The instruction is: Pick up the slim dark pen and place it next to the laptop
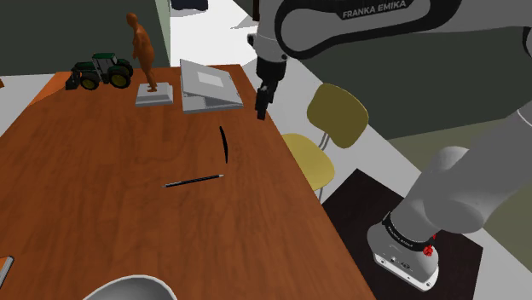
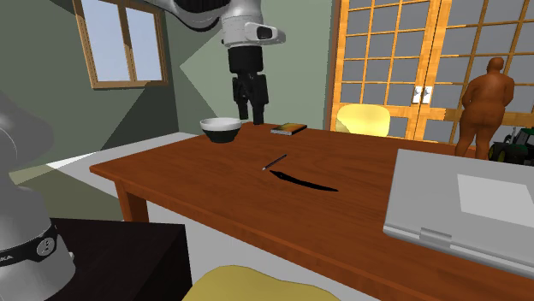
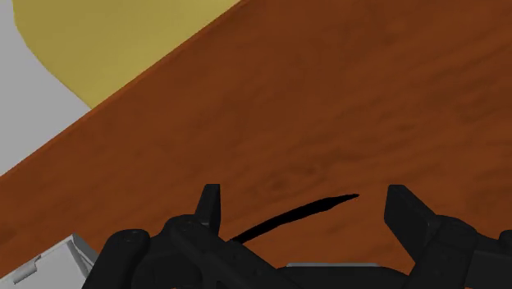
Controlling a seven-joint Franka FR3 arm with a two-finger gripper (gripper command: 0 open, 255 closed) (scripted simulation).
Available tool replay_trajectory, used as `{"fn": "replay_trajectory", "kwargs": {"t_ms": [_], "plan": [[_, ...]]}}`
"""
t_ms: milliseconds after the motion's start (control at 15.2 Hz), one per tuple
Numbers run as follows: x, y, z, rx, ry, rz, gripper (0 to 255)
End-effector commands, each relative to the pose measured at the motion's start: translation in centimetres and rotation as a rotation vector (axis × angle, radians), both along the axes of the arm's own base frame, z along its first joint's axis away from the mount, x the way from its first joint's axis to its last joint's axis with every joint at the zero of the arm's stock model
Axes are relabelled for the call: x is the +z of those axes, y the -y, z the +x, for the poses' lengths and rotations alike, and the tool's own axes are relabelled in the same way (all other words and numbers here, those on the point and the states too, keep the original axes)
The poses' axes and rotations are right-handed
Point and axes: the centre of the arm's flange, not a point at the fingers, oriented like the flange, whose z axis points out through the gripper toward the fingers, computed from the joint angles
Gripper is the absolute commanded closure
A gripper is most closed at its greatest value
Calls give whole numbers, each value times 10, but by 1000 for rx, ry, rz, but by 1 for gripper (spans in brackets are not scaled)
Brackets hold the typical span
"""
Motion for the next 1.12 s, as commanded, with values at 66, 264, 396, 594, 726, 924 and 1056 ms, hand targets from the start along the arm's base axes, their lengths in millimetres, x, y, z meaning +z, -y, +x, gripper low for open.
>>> {"fn": "replay_trajectory", "kwargs": {"t_ms": [66,264,396,594,726,924,1056], "plan": [[-19,-33,20,60,0,-2,0],[-33,-66,35,118,-2,-4,0],[-43,-88,45,158,-2,-6,0],[-59,-123,57,216,-3,-8,0],[-69,-146,65,256,-4,-10,0],[-84,-181,74,314,-5,-12,0],[-94,-205,79,353,-6,-14,0]]}}
